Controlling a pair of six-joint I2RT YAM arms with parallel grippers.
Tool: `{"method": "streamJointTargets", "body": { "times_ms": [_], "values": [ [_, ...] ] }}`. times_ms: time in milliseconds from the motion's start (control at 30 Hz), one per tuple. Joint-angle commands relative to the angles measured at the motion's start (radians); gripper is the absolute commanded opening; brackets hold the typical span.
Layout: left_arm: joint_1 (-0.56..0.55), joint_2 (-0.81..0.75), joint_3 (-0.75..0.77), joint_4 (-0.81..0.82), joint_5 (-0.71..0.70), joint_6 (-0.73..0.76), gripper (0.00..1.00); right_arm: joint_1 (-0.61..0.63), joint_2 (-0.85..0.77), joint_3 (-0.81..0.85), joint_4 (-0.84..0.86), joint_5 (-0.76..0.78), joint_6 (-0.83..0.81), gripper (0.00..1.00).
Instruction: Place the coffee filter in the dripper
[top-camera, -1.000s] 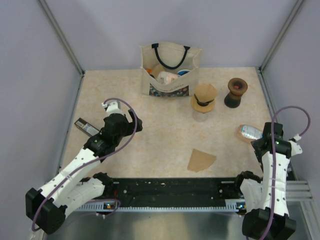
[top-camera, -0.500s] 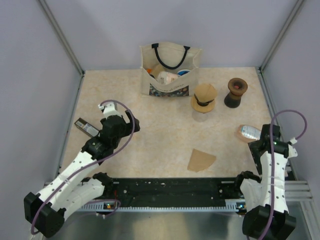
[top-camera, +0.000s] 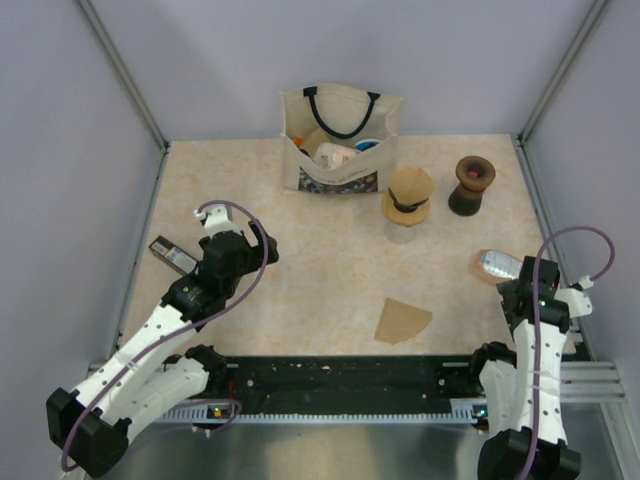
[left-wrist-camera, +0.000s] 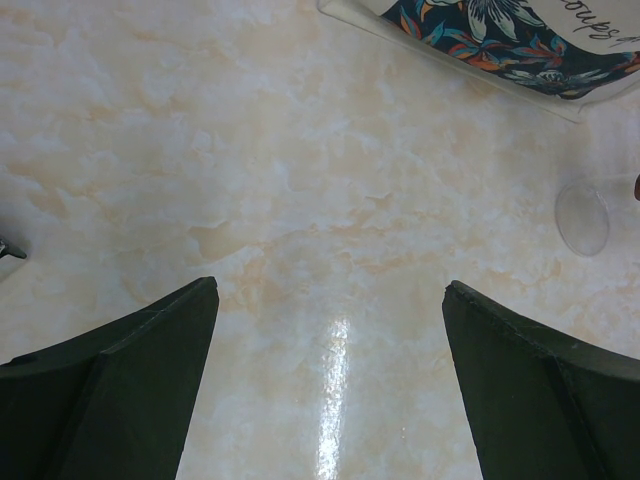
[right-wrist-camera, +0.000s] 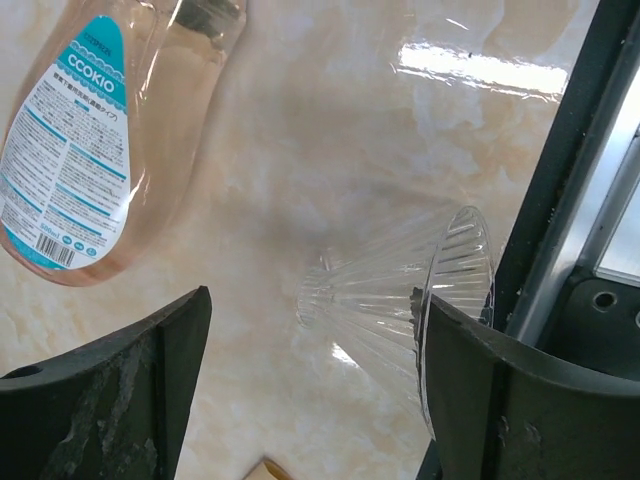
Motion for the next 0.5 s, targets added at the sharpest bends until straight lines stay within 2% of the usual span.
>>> {"method": "streamJointTargets", "body": {
  "times_ms": [0, 67, 167, 400, 467],
  "values": [
    [0.003, -0.019, 0.001, 0.021, 0.003, -0.001, 0.99, -0.011, -0.008, -0.024, 0.109, -0.007, -0.008, 0.78],
    [0.003, -0.019, 0.001, 0.018, 0.003, -0.001, 0.99, -0.011, 0.006, -0.041, 0.13, -0.019, -0.009, 0.76],
    [0.003, -0.019, 0.004, 0.012, 0.0, -0.001, 0.99, -0.011, 0.023, -0.056, 0.153, -0.032, -0.006, 0.68],
    [0.003, -0.016, 0.01, 0.006, -0.009, -0.001, 0.99, -0.009, 0.017, -0.102, 0.199, -0.048, -0.017, 0.45],
    [0.003, -0.016, 0.015, 0.001, -0.009, -0.001, 0.99, -0.011, 0.012, -0.114, 0.222, -0.068, -0.032, 0.36]
  ]
}}
